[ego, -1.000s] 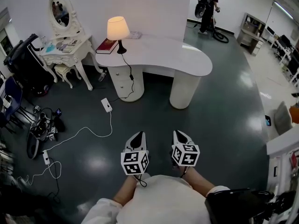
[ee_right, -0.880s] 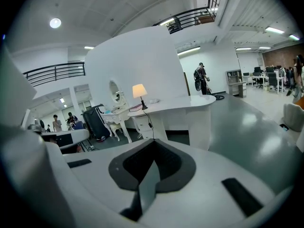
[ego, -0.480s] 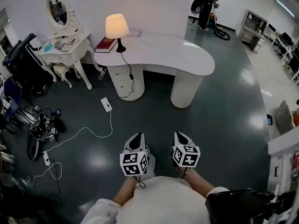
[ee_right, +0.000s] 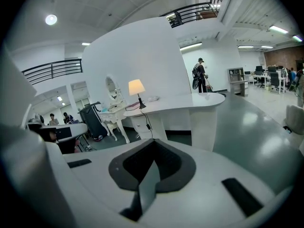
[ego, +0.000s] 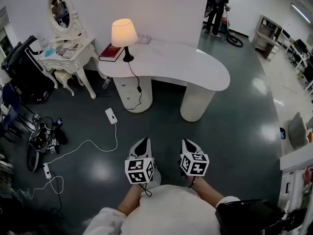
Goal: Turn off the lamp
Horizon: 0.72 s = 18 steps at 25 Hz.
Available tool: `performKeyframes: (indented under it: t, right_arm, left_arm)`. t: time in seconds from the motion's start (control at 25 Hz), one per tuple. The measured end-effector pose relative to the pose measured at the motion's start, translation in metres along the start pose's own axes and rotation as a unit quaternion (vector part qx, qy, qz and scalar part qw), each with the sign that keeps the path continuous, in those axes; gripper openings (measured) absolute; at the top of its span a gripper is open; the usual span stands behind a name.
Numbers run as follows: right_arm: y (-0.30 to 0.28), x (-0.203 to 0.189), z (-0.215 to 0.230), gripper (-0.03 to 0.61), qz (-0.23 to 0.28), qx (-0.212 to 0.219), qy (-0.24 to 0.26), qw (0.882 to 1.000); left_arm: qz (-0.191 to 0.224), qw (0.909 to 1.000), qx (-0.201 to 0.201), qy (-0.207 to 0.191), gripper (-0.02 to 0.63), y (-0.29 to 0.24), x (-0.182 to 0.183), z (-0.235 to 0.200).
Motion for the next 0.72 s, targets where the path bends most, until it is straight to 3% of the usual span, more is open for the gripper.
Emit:
performKeyframes:
  t: [0.72]
  right_arm:
    - [-0.135, 0.077, -0.053, -0.002, -0.013, 0.028, 0.04, 0.999]
  left_arm:
    - [0.02, 0.9989, 0.025, 0.035, 0.009, -0.096, 0.059, -0.102]
Point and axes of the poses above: the fingertips, and each gripper's own axes: y backward along the fingers, z to its right, x out of its top, the point moved 1 cm from there along y, backward along the fingers, and after that the axes turned 4 degrees about -x, right-handed, at the moved point
